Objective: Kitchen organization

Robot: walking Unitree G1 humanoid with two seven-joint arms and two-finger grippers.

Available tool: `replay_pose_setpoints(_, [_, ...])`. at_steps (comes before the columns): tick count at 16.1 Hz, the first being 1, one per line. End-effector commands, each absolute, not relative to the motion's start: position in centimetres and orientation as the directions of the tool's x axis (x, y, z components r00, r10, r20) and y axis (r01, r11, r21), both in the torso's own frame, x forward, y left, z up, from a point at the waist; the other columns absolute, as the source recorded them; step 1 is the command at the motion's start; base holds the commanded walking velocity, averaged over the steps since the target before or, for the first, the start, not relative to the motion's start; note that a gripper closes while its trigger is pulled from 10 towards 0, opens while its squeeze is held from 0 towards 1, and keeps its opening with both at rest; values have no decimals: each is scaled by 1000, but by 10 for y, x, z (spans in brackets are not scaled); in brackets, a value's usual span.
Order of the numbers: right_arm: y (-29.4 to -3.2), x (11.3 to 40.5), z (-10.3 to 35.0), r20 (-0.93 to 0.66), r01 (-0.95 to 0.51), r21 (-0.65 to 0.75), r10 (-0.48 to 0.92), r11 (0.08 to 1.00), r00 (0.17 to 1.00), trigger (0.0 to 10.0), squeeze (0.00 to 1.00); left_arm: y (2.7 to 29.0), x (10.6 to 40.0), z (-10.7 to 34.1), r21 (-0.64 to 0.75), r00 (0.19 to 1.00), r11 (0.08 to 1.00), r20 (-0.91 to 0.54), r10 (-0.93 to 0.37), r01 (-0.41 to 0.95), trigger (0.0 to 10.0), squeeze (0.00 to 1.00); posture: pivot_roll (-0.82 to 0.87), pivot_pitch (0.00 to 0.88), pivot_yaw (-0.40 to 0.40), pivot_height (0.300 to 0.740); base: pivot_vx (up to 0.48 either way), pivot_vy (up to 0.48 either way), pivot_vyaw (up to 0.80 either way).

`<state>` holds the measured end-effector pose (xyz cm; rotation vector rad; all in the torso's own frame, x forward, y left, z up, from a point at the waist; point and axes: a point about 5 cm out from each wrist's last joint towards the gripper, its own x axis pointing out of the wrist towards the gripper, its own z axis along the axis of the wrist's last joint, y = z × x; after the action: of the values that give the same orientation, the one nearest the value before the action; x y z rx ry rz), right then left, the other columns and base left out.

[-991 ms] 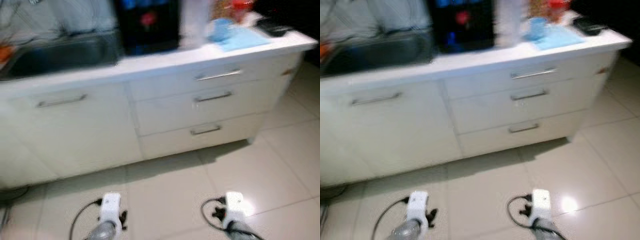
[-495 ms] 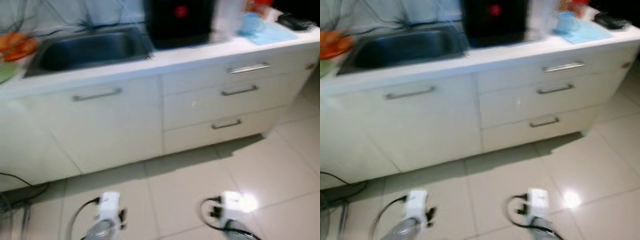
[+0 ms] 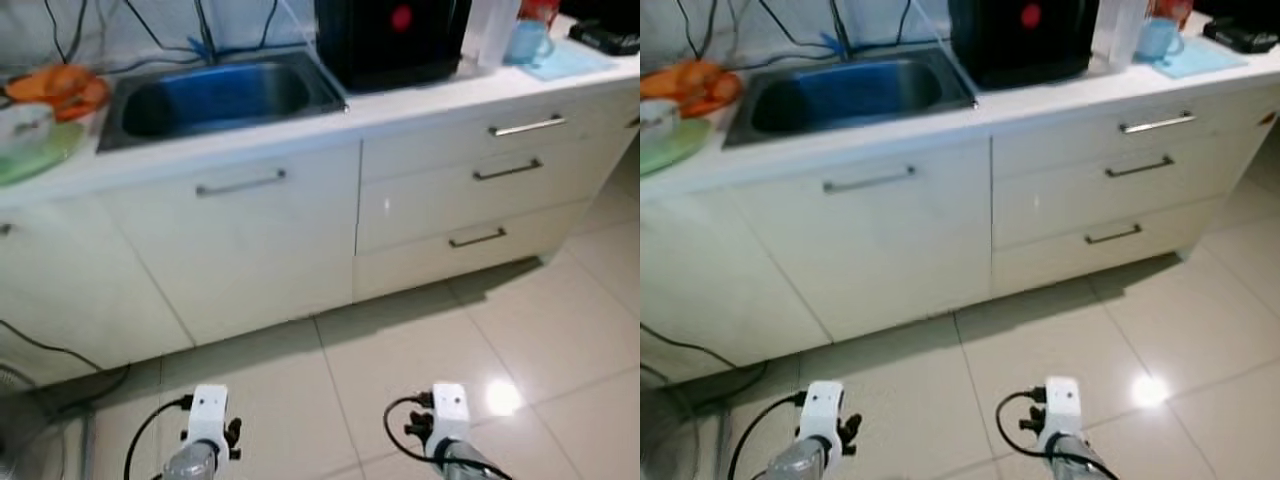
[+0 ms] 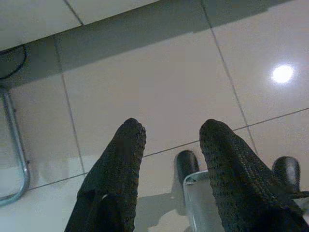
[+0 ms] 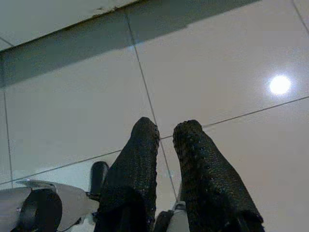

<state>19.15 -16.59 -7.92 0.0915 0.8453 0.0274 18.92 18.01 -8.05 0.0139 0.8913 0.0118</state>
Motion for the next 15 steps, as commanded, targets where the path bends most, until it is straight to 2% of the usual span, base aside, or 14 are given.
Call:
replay_pose_setpoints(1, [-169, 195, -77, -738, -4, 70, 54, 998, 672, 10000, 0, 178, 189, -81, 16, 624, 1000, -781, 14, -3, 10000, 0, 38, 0, 96, 740, 0, 0, 706])
replay_pose_setpoints(5, [-168, 195, -77, -737, -9, 72, 60, 997, 673, 10000, 0, 177, 189, -81, 25, 624, 1000, -781, 16, 5, 10000, 0, 36, 0, 98, 740, 68, 0, 780])
replay_pose_setpoints(8, [-168, 194, -77, -739, -14, 73, 64, 997, 671, 10000, 0, 177, 190, -81, 37, 624, 999, -781, 21, 12, 10000, 0, 34, 0, 99, 740, 284, 0, 0])
replay_pose_setpoints(12, [-167, 194, -78, -739, -17, 71, 64, 997, 671, 10000, 0, 178, 191, -80, 42, 623, 999, -782, 24, 13, 10000, 0, 33, 0, 99, 740, 288, 0, 731])
replay_pose_setpoints(15, [-167, 193, -78, -743, -22, 67, 64, 998, 666, 10000, 0, 176, 190, -81, 41, 622, 999, -783, 23, 14, 10000, 0, 34, 0, 96, 740, 287, 0, 0])
